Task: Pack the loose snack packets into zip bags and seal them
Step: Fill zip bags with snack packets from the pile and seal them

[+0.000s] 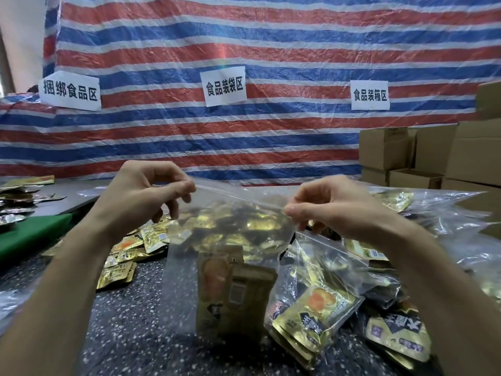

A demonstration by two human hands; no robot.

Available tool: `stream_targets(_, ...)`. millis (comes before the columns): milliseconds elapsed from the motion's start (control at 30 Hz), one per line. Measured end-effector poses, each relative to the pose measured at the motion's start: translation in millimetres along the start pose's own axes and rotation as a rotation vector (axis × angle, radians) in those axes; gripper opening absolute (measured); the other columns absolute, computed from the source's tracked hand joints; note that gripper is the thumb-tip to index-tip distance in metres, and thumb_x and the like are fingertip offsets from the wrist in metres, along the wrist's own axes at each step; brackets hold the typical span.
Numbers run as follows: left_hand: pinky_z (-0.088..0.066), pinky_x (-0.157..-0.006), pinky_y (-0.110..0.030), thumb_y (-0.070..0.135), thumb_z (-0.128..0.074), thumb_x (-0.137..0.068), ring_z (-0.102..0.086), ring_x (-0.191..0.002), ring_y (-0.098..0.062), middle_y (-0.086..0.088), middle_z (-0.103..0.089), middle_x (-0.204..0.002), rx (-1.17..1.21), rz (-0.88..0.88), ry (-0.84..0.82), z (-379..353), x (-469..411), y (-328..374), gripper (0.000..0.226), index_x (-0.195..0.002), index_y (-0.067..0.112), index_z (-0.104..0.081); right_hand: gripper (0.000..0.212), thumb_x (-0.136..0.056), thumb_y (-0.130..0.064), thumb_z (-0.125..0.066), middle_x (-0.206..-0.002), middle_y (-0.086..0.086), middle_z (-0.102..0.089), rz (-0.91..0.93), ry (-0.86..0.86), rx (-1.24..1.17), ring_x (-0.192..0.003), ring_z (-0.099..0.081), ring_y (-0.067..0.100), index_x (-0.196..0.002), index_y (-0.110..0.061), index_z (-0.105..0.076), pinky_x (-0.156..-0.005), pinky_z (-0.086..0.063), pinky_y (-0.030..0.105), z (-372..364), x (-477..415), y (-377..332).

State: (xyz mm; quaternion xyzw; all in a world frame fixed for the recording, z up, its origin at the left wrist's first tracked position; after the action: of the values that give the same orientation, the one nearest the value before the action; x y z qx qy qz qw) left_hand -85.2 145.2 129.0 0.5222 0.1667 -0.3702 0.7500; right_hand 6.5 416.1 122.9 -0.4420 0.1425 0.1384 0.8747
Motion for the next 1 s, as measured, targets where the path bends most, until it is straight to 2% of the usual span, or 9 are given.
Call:
stream_targets(200, -0.052, -0.042, -0.029, 0.011, -0.063, -0.091, -0.068, -0.061, -0.029, -0.014, -0.070, -0.081, 0.127, 0.062, -0.098, -45, -6, 13, 0.010, -0.088, 0.002, -0.064, 0.099, -0.055, -0.049, -0.092, -0.118, -0.004, -0.067, -0.237, -0.189, -0.018, -0.096, -0.073, 0.013, -0.139, -0.029, -0.044, -0.066, -0.058, 0.027, -41, 16, 27)
stream_targets(233, -0.054, -0.045, -0.029, 0.007, -0.061, -0.093, -0.067, -0.061, -0.028, -0.016, -0.069, -0.080, 0.157, 0.069, -0.101, -56, -6, 15, 0.009, -0.089, 0.000, -0.063, 0.089, -0.060, -0.043, -0.093, -0.114, -0.004, -0.069, -0.230, -0.168, 0.013, -0.090, -0.074, 0.012, -0.136, -0.031, -0.048, -0.063, -0.058, 0.027, -48, 16, 31)
stream_targets(333, -0.061, -0.059, -0.030, 0.003, -0.057, -0.096, -0.069, -0.068, -0.024, -0.018, -0.068, -0.087, 0.273, 0.105, -0.098, -88, -6, 19, 0.008, -0.097, -0.004, -0.060, 0.012, -0.085, -0.013, -0.078, -0.081, 0.007, -0.076, -0.195, 0.059, -0.024, -0.053, -0.067, 0.015, -0.096, -0.015, -0.075, -0.041, -0.048, 0.026, -50, 13, 37)
stream_targets(367, -0.062, -0.068, -0.031, 0.003, -0.056, -0.097, -0.070, -0.076, -0.022, -0.018, -0.068, -0.096, 0.309, 0.119, -0.118, -97, -5, 20, 0.008, -0.102, -0.002, -0.061, 0.004, -0.089, -0.004, -0.072, -0.074, 0.012, -0.074, -0.213, 0.153, -0.045, -0.047, -0.064, 0.016, -0.087, -0.006, -0.075, -0.038, -0.046, 0.026, -45, 14, 40)
stream_targets(433, -0.059, -0.088, -0.035, 0.007, -0.055, -0.099, -0.067, -0.099, -0.017, -0.012, -0.065, -0.118, 0.240, 0.118, -0.171, -109, -4, 19, 0.017, -0.115, 0.008, -0.058, 0.013, -0.090, 0.006, -0.063, -0.065, 0.016, -0.071, -0.288, 0.311, -0.074, -0.042, -0.063, 0.019, -0.081, 0.003, -0.072, -0.037, -0.046, 0.025, -33, 18, 49)
stream_targets(533, -0.046, -0.106, -0.041, 0.024, -0.055, -0.100, -0.054, -0.122, -0.014, 0.001, -0.052, -0.141, -0.168, 0.101, -0.235, -112, -2, 9, 0.039, -0.138, 0.018, -0.047, 0.019, -0.085, 0.008, -0.058, -0.052, 0.013, -0.068, -0.413, 0.433, 0.043, -0.043, -0.067, 0.025, -0.073, 0.001, -0.070, -0.039, -0.049, 0.028, -12, 34, 62)
stream_targets(767, -0.051, -0.098, -0.033, 0.034, -0.053, -0.101, -0.059, -0.113, -0.011, 0.003, -0.060, -0.128, -0.427, 0.203, -0.693, -119, 9, -7, 0.031, -0.128, 0.021, -0.058, 0.006, -0.083, -0.001, -0.063, -0.052, 0.010, -0.069, -0.514, 0.653, 0.154, -0.042, -0.065, 0.023, -0.084, -0.005, -0.066, -0.045, -0.052, 0.034, 22, 60, 73)
stream_targets(900, -0.051, -0.102, -0.038, 0.036, -0.055, -0.099, -0.058, -0.118, -0.015, -0.001, -0.055, -0.138, -0.362, 0.252, -0.906, -138, 20, -11, 0.042, -0.139, 0.023, -0.050, 0.038, -0.084, -0.003, -0.071, -0.053, 0.005, -0.069, -0.515, 0.666, 0.189, -0.045, -0.068, 0.019, -0.116, -0.019, -0.059, -0.050, -0.054, 0.035, 20, 63, 72)
stream_targets(1000, -0.052, -0.100, -0.042, 0.040, -0.058, -0.097, -0.058, -0.119, -0.023, -0.005, -0.043, -0.149, -0.324, 0.299, -1.069, -163, 32, -12, 0.057, -0.149, 0.031, -0.037, 0.050, -0.080, -0.014, -0.079, -0.087, 0.000, -0.071, -0.546, 0.685, 0.310, -0.072, -0.072, 0.022, -0.126, -0.017, -0.059, -0.071, -0.059, 0.044, 23, 65, 68)
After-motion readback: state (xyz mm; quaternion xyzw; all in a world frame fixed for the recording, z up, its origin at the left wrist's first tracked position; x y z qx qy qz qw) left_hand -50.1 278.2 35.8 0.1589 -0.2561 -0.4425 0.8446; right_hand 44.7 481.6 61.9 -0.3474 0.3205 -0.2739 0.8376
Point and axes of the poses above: each hand's wrist, its own x-axis away from the middle knuckle, its own z-axis out of the back of the hand, y = z × x, the point moved 3 cm from there along -x, towards the middle knuckle
